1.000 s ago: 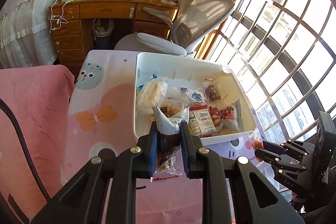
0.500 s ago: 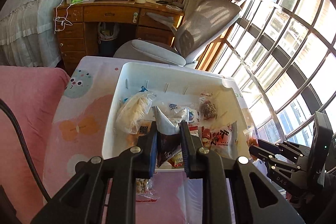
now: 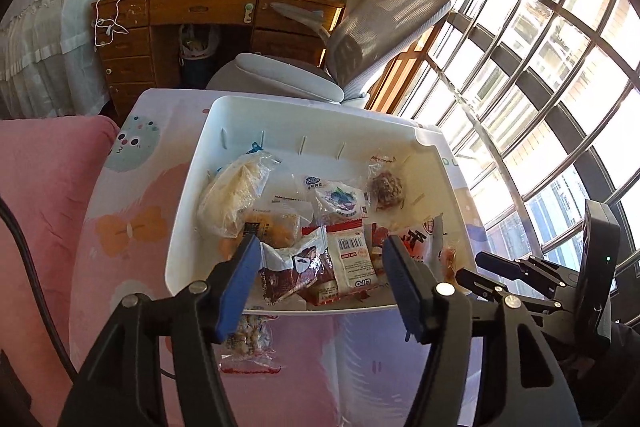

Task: Organize snacks
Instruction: 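Hold both snacks over the basket and open both grippers to drop them, then move the left gripper to the clear nut bag and close on it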

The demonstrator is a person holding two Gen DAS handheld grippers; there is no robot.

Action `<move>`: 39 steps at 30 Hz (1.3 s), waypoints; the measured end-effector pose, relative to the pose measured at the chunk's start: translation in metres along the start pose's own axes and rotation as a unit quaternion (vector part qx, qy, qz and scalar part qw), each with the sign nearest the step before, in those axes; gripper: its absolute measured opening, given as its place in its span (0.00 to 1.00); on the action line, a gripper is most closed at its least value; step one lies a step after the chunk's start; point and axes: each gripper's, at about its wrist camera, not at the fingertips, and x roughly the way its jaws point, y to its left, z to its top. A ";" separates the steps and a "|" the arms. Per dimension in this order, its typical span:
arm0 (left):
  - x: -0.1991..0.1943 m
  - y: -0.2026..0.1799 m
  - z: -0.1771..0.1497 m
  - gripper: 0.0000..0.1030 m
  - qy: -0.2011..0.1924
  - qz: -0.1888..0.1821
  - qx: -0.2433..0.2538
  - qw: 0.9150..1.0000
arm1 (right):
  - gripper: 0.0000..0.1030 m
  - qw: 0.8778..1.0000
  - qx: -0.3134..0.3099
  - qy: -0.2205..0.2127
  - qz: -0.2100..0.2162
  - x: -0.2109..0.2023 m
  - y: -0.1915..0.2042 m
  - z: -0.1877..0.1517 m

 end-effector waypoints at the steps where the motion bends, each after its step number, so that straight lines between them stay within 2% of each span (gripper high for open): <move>1: -0.002 0.001 -0.002 0.61 0.000 0.001 -0.001 1.000 | 0.40 1.000 0.002 0.001 0.002 -0.001 0.000 -0.001; 5: -0.009 0.005 -0.011 0.67 0.000 0.011 -0.007 1.000 | 0.44 1.000 0.013 0.002 0.007 -0.007 0.002 -0.004; 18: -0.010 0.039 -0.063 0.71 0.047 0.033 -0.041 0.998 | 0.57 1.000 0.020 0.017 -0.005 -0.021 0.020 -0.034; 27: 0.016 0.050 -0.091 0.71 0.082 0.043 -0.053 0.994 | 0.62 0.998 0.031 0.049 -0.024 -0.014 0.024 -0.064; 39: 0.066 0.058 -0.101 0.71 0.104 0.079 -0.062 0.990 | 0.70 0.991 0.083 0.089 -0.059 -0.001 0.006 -0.087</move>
